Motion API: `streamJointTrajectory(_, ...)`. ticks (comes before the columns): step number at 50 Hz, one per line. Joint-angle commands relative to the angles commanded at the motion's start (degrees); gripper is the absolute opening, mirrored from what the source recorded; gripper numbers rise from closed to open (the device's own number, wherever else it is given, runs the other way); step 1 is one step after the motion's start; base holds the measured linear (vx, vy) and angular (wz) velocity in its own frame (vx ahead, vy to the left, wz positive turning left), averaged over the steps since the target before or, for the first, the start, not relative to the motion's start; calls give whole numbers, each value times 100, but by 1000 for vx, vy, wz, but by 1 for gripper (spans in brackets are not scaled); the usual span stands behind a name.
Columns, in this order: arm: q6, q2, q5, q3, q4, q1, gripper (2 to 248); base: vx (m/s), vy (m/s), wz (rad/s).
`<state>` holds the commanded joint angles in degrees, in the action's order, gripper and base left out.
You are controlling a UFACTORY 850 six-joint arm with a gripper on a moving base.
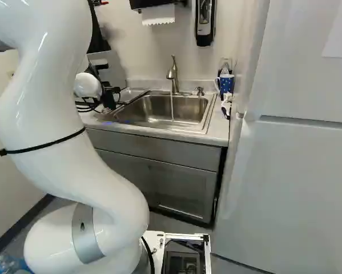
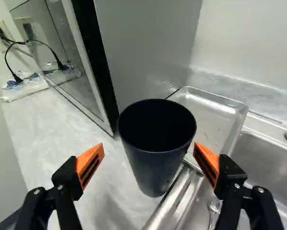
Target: Rinse the cup and place it in the tray
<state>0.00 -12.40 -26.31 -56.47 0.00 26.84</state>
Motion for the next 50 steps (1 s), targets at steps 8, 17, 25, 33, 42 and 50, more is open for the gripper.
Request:
streamJointTrajectory(8, 0, -23, -301, 77, 0, -7, 247, 0, 0, 0)
streamJointTrajectory(17, 0, -49, -638, 163, 0, -15, 247, 0, 0, 0)
streamJointTrajectory(25, 0, -72, -938, 240, 0, -23, 247, 0, 0, 0)
streamJointTrajectory(33, 0, -111, -1249, 301, 0, -29, 247, 0, 0, 0)
streamJointTrajectory(42, 0, -188, -1577, 326, 0, -29, 247, 0, 0, 0)
streamJointTrajectory(50, 0, -258, -1836, 350, 0, -29, 247, 0, 0, 0)
